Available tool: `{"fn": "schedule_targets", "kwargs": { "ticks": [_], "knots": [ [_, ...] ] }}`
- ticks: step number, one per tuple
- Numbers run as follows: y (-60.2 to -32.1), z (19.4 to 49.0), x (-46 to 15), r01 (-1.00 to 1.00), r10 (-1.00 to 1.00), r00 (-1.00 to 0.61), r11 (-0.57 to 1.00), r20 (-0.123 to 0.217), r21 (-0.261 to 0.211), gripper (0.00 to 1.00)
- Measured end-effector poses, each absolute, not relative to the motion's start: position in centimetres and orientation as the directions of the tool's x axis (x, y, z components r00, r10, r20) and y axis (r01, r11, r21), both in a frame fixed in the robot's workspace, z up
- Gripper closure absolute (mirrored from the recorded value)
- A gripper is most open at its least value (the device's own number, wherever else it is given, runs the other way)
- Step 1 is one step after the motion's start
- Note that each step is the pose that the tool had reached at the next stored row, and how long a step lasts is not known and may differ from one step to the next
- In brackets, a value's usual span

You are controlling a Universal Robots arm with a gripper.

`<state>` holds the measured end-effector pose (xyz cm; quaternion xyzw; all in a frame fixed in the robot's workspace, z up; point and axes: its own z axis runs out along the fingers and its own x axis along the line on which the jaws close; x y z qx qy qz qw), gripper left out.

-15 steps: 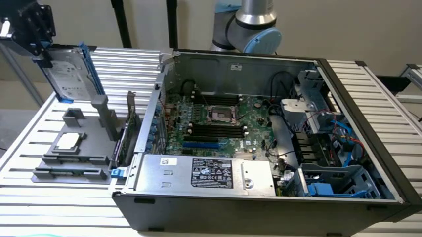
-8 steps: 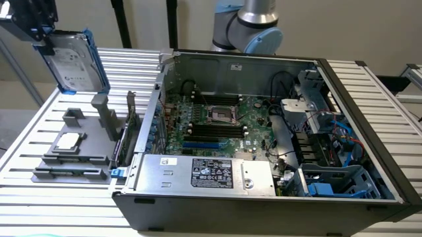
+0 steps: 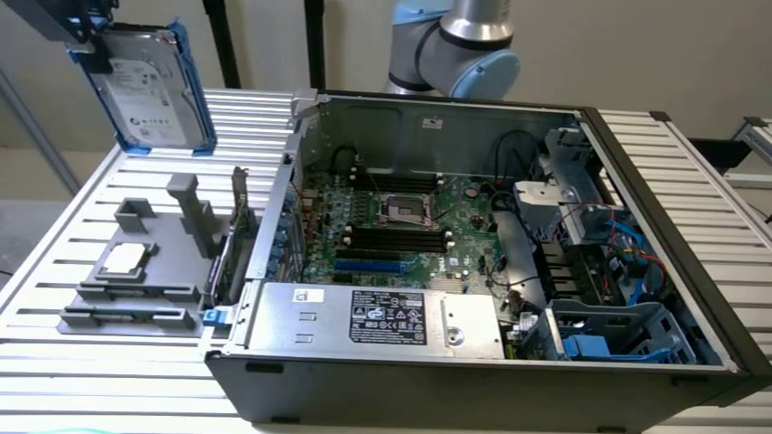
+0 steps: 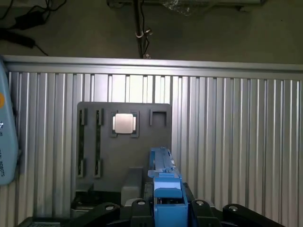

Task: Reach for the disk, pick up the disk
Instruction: 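Pick up the disk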

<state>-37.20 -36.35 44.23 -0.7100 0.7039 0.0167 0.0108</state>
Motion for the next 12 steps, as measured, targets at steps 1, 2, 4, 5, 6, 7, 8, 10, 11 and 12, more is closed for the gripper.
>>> {"fn": "schedule_targets", "kwargs": {
  "ticks": [1,2,4,5,6,7,8,10,11,12],
  "knots": [
    [-36.4,44.7,-36.7,-1.0,-0.999,0.008,-0.009,-0.039,0.009,0.67],
    [-36.5,45.2,-36.3,-1.0,-0.999,0.008,-0.009,-0.039,0.01,0.67],
    [-36.7,46.1,-35.4,-1.0,-0.999,0.008,-0.009,-0.04,0.012,0.67],
    [-36.8,46.5,-35.0,-1.0,-0.999,0.008,-0.009,-0.04,0.014,0.67],
    [-36.9,46.9,-34.6,-1.0,-0.999,0.008,-0.009,-0.04,0.015,0.67],
    [-37.0,47.4,-34.2,-1.0,-0.999,0.008,-0.009,-0.041,0.016,0.67],
    [-37.1,47.9,-33.8,-1.0,-0.999,0.008,-0.009,-0.041,0.017,0.67],
    [-37.3,48.8,-33.0,-1.0,-0.999,0.008,-0.009,-0.042,0.021,0.67],
    [-37.4,49.2,-32.6,-1.0,-0.999,0.008,-0.009,-0.043,0.023,0.67],
    [-37.4,49.6,-32.3,-1.0,-0.999,0.008,-0.009,-0.043,0.024,0.67]
  ]
}}
